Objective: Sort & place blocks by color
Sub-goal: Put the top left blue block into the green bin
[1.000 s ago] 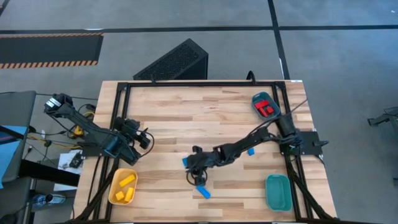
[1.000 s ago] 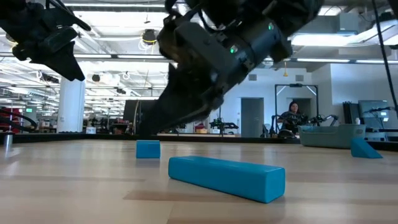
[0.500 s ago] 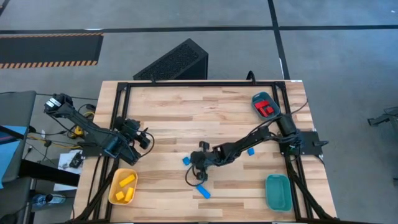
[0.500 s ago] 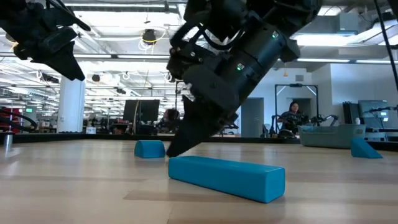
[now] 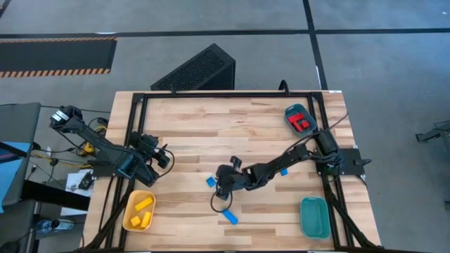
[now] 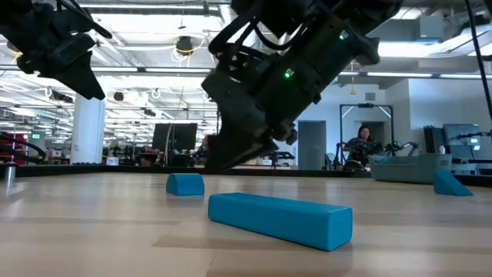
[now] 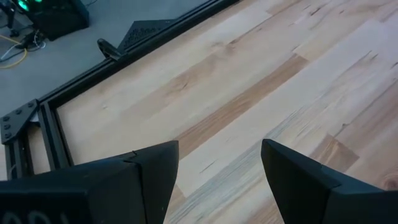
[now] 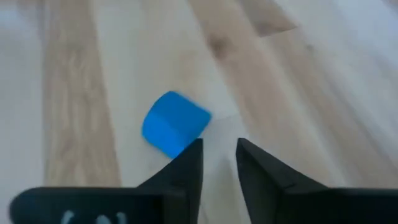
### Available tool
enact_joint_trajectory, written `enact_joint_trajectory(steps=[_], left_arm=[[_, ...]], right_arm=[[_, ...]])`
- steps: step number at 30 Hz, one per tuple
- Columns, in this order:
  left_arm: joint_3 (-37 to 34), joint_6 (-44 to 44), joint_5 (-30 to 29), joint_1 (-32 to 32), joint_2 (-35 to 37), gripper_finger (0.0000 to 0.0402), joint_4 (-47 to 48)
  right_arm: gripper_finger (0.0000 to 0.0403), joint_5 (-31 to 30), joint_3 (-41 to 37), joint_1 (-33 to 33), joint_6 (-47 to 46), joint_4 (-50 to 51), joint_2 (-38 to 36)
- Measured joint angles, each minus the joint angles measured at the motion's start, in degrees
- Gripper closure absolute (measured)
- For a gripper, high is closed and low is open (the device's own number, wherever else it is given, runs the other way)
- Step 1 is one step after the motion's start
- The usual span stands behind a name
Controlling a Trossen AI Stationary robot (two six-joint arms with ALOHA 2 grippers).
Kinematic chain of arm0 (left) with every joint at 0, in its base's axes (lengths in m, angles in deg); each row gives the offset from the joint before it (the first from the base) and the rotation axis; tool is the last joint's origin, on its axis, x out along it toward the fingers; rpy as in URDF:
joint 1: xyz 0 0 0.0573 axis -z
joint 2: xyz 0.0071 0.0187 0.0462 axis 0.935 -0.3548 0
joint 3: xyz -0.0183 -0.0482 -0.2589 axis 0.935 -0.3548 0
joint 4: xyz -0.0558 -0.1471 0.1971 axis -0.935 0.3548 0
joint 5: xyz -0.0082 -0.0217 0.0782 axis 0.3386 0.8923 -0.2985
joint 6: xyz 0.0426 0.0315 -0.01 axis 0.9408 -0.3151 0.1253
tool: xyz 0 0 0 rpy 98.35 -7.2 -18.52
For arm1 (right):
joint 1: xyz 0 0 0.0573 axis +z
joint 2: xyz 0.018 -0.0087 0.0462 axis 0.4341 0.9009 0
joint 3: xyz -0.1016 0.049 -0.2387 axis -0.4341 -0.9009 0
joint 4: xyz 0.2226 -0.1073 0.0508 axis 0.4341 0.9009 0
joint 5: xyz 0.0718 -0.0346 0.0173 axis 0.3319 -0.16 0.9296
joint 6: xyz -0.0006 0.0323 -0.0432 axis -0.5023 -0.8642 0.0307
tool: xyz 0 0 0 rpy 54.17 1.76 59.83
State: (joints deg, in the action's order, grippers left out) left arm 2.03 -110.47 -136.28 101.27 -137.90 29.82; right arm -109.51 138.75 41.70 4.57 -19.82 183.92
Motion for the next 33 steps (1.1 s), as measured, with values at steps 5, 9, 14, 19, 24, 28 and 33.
enact_joint_trajectory(steps=[5, 9, 14, 19, 24, 28, 33], left_arm=[[0.00, -0.01, -0.01, 0.00, 0.00, 0.0183, 0.00], [0.00, -0.01, -0.27, 0.01, -0.01, 0.0183, 0.01], [0.00, -0.01, -0.49, 0.01, 0.00, 0.0183, 0.00], [0.00, 0.00, -0.49, -0.48, 0.01, 0.0183, -0.07], [0.00, 1.01, -0.51, -0.56, -0.02, 0.0183, -0.63], [0.00, 2.42, -0.62, -0.56, -0.02, 0.0183, -1.21], [0.00, 2.42, -0.65, -0.58, 0.00, 0.0183, -1.16]], right_arm=[[0.0196, -1.97, 0.00, 1.39, -6.21, -2.37, 0.00], [0.0110, -1.95, 0.02, 2.25, -6.34, -3.25, 0.00], [0.0025, -2.70, 0.02, 2.42, -6.03, -5.12, 0.27], [0.0013, -2.85, 0.51, 2.17, -6.07, -11.70, 4.27], [0.0044, -4.26, 0.59, 1.95, -6.59, -11.05, 4.89], [0.0085, -4.31, 0.57, 1.47, -6.20, -10.42, 4.85], [0.0133, -0.19, 0.59, 0.90, -6.42, -12.27, 5.67]])
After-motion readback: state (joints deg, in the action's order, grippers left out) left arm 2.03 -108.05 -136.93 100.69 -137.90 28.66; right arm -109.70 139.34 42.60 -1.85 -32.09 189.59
